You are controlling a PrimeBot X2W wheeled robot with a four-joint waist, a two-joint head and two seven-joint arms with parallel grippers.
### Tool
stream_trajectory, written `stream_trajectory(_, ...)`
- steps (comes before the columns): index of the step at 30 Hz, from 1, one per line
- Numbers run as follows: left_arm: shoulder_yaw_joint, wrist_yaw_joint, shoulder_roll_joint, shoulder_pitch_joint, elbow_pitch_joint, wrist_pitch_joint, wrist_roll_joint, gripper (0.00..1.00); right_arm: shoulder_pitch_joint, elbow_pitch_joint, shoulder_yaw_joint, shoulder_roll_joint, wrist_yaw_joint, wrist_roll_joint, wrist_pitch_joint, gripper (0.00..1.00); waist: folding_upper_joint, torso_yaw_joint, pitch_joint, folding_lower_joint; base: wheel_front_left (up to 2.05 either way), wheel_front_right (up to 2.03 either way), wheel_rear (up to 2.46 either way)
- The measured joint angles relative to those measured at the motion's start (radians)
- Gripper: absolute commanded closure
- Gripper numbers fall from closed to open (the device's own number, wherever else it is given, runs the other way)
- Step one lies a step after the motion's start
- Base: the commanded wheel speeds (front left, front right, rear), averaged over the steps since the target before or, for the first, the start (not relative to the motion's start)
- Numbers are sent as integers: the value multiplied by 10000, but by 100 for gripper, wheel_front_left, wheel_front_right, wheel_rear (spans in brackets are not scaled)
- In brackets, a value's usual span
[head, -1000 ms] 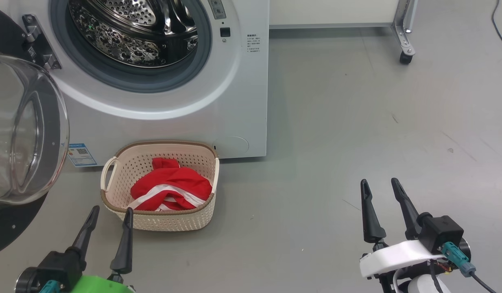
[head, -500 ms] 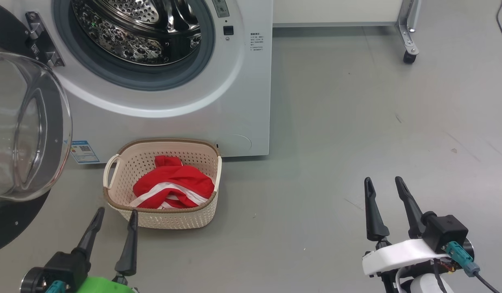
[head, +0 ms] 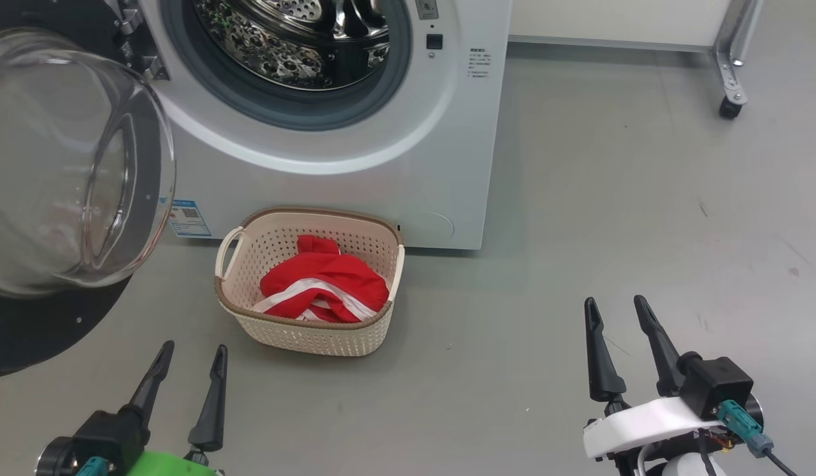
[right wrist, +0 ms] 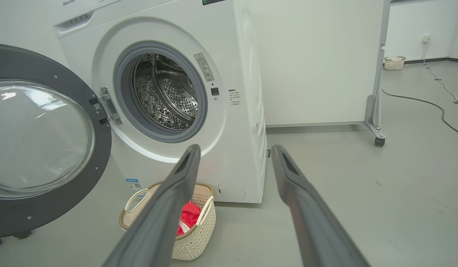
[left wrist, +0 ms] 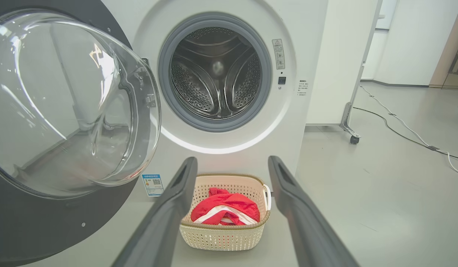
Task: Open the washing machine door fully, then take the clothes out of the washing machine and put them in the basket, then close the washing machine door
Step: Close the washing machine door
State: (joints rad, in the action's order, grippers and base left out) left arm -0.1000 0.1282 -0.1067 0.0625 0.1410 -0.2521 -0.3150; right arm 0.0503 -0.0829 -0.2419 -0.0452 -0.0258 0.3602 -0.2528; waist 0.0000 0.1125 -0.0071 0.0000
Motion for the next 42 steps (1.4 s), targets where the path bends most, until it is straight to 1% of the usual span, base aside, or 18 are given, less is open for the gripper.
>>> stream_trajectory(4,280,-40,4,3,-125,0,0,0,-17,-61,-299,-2,-180,0,0,0,0,443,30,0,0,0,0)
stream_trajectory(7,502,-219,4,18,-265,0,0,0,-75,-178,-518,0,-291,0,0,0,0,792,48,0,0,0,0)
stream_trajectory(14,899,-439,6,376,-495,0,0,0,-444,-416,-984,-6,-523,2,0,0,0,1620,52,0,0,0,0)
stream_trajectory(18,1009,-527,4,520,-619,-2,2,0,-514,-483,-1139,-8,-550,19,0,0,0,1981,38,0,0,0,0)
stream_trajectory(29,1085,-525,35,615,-961,0,31,0,-1044,-596,-1300,-17,-612,61,0,0,0,3312,140,0,0,0,0)
stream_trajectory(33,1344,-541,42,628,-1135,-2,31,0,-1207,-727,-1555,-25,-660,73,0,0,0,3747,205,0,0,0,0)
stream_trajectory(37,1549,-627,65,725,-1243,-2,29,0,-1470,-861,-1737,-35,-698,102,0,0,0,4069,280,0,-15,-15,-15)
stream_trajectory(42,1647,-629,132,916,-1348,0,29,0,-1537,-982,-1862,-40,-729,186,0,0,0,4270,332,0,-38,-38,-38)
